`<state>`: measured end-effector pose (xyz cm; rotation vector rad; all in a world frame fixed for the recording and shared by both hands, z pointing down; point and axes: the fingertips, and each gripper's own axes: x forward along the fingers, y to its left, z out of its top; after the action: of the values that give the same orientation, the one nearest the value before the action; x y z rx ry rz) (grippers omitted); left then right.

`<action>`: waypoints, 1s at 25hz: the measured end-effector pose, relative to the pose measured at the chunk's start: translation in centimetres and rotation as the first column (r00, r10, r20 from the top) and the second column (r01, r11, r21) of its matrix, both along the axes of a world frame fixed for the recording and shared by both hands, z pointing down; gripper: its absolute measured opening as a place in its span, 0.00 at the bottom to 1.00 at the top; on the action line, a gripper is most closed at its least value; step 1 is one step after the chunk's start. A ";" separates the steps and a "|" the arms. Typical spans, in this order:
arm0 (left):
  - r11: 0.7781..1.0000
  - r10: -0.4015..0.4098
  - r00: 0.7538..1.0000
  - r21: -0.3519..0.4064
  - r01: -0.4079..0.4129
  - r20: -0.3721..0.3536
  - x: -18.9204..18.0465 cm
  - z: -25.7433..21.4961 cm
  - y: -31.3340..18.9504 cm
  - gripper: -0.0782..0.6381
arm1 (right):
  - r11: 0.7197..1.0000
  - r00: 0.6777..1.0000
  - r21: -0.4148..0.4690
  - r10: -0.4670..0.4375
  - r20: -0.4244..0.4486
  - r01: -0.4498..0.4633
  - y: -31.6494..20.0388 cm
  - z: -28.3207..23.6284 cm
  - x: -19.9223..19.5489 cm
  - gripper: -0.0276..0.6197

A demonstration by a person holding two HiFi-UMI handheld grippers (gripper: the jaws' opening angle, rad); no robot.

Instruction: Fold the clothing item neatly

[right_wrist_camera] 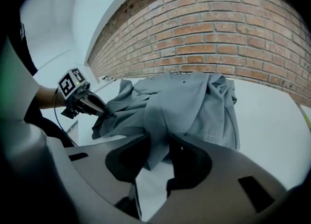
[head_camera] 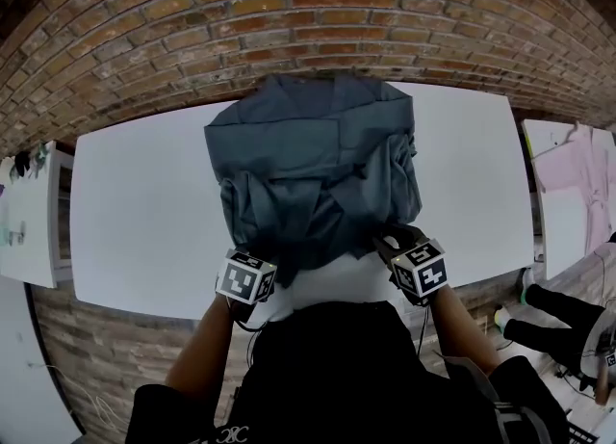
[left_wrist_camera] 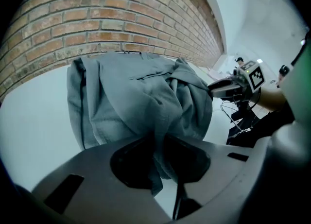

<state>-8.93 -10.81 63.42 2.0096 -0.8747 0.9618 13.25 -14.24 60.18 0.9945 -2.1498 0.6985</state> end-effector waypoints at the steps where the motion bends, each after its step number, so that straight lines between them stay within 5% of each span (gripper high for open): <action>1: 1.000 -0.003 1.000 0.001 0.003 0.008 -0.1 0.1 -0.2 0.20 | 1.000 1.000 0.011 0.012 -0.013 -0.011 -0.2 -0.1 0.2 0.19; 3: 1.000 -0.004 1.000 0.001 0.004 0.021 -0.2 0.2 -0.4 0.17 | 0.999 0.999 0.032 0.029 -0.021 -0.029 -0.7 -0.5 0.5 0.07; 7: 1.000 -0.021 1.000 0.000 0.021 0.006 -0.2 -0.8 -0.2 0.15 | 0.999 1.000 0.033 0.014 0.022 -0.014 -0.7 -1.4 -0.1 0.07; 13: 0.993 -0.121 0.981 -0.006 0.122 -0.151 -0.7 -5.8 -0.7 0.15 | 0.998 0.987 0.055 0.024 0.156 -0.033 -1.4 -6.0 0.4 0.07; 18: 0.979 -0.178 0.971 0.065 0.191 -0.161 -2.4 -9.4 -2.9 0.15 | 0.991 0.970 0.117 0.039 0.241 -0.069 -4.0 -9.8 0.9 0.07; 25: 0.936 -0.293 0.911 0.106 0.335 -0.289 -1.9 -14.8 -8.9 0.15 | 0.984 0.953 0.176 -0.028 0.300 -0.026 -9.1 -13.7 -0.7 0.07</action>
<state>-10.82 -19.72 48.66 1.9849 -1.1030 0.4391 12.54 -23.31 46.50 1.0326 -2.5160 0.7043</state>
